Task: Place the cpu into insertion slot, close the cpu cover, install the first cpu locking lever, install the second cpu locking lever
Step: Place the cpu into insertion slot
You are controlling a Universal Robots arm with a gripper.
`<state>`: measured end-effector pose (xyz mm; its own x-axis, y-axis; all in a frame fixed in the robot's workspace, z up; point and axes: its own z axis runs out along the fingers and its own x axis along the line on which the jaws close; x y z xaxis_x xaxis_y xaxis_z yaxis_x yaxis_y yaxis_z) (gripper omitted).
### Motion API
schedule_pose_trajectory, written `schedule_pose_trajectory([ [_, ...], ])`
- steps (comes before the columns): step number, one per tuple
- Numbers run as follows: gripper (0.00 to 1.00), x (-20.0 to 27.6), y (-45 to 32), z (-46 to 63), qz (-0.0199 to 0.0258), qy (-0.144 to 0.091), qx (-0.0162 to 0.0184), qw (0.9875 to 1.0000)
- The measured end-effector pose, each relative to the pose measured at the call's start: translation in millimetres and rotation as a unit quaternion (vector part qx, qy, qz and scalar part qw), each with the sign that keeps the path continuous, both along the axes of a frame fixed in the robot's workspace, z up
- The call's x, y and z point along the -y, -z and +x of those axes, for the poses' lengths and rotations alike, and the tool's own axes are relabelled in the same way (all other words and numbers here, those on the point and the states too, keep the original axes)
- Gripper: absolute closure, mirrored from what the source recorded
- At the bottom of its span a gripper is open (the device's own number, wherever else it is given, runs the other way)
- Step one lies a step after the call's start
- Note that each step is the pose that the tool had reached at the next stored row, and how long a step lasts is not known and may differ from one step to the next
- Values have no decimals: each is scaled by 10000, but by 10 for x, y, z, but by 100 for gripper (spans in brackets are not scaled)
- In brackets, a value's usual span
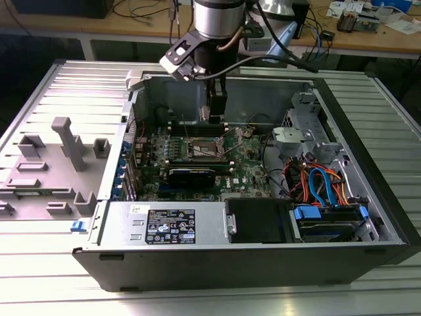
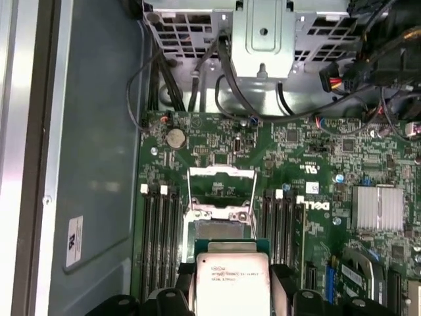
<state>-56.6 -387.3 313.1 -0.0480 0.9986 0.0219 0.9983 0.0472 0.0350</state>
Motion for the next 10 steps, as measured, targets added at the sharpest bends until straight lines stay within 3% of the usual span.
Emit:
schedule_pose_trajectory([
  [5, 46, -18, 107, -55, -3, 1, 25, 10000],
  [10, 46, -18, 113, -56, -4, 2, 24, 10000],
])
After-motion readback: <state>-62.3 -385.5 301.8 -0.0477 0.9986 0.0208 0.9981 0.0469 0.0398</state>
